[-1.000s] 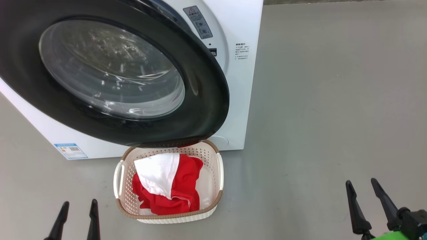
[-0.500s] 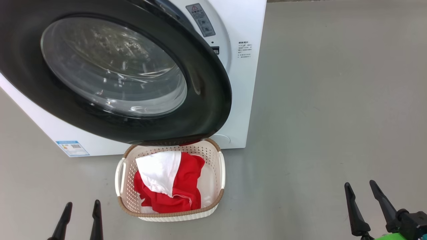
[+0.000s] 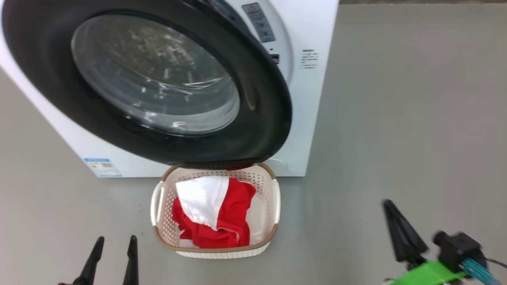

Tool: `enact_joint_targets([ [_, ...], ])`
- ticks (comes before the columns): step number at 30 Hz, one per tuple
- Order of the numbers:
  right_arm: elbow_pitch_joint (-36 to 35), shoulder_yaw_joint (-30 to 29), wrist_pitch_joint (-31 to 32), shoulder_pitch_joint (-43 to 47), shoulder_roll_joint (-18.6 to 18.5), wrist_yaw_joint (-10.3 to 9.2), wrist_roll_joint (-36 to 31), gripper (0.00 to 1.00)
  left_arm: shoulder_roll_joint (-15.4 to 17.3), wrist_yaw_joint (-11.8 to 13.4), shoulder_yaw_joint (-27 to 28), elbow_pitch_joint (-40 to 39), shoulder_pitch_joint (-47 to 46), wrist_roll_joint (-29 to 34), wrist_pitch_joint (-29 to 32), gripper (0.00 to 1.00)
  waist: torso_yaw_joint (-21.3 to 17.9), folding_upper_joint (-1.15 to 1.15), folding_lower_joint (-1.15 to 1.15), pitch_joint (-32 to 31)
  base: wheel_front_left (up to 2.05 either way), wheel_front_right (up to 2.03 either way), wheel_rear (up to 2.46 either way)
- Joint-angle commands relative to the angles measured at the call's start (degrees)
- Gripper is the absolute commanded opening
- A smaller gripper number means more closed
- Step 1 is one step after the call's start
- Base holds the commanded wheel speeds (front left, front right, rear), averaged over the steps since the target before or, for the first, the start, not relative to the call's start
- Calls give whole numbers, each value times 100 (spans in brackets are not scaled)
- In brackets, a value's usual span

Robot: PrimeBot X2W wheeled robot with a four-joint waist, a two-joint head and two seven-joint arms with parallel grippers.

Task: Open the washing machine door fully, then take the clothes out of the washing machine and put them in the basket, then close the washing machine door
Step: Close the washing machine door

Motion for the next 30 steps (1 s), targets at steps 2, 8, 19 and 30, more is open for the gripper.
enact_joint_targets([
  [2,-90,377,-37,-421,-38,37,72,0,21,-31,96,-78,-254,-80,-30,100,213,0,0,38,0,0,0],
  [8,3,839,-37,-1094,-75,37,137,0,19,-29,-77,-43,-305,-345,-30,100,541,0,0,121,0,0,0],
  [19,209,1176,-37,-2181,-328,37,226,0,18,20,-531,-34,-614,-587,-30,100,1109,0,0,482,0,0,0],
  [30,577,1150,-37,-2909,-547,37,257,0,17,122,-939,-64,-1006,-916,-30,100,1450,0,0,1056,0,0,0],
])
